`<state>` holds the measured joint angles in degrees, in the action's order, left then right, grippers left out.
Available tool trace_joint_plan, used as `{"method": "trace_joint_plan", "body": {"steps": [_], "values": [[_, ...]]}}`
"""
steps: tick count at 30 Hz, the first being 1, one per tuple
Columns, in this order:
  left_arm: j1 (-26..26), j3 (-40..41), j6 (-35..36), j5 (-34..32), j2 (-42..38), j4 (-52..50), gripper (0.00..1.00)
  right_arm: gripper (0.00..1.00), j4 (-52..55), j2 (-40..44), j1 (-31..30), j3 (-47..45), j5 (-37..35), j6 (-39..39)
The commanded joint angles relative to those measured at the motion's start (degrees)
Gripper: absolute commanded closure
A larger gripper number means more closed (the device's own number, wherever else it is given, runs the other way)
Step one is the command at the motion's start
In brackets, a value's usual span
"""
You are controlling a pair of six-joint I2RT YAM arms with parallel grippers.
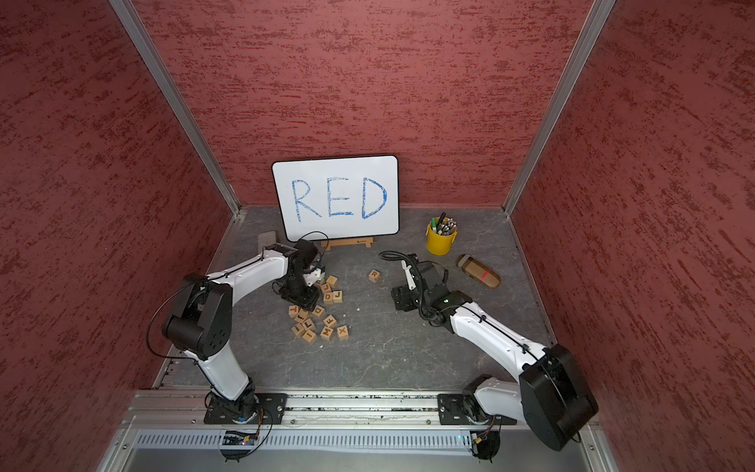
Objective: Assemble the uppercase word "red" with letter blocks
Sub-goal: Pick up the letter block from the center of the board.
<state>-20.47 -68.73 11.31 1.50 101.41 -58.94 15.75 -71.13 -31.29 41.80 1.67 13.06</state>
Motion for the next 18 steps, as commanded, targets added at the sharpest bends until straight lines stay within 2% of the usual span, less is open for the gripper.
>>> {"method": "trace_joint_plan", "body": {"steps": [1,2,4,18], "values": [[0.3,0.6,0.2,-0.6,1.5,0.7,0.41,0.18,-0.9,1.2,0.3,-0.7,-1.0,-0.3],[0.2,0.4,0.2,-0.5,1.6,0.7,0.42,0.18,-1.0,1.1,0.3,-0.8,-1.1,-0.2],[0.2,0.0,0.4,0.0,1.9,0.6,0.49,0.18,-1.0,1.0,0.3,-0.7,-1.1,-0.1],[-1.8,-1.1,1.4,0.0,3.5,0.7,0.49,0.18,-0.8,0.9,0.3,-0.8,-1.1,-0.1]]}}
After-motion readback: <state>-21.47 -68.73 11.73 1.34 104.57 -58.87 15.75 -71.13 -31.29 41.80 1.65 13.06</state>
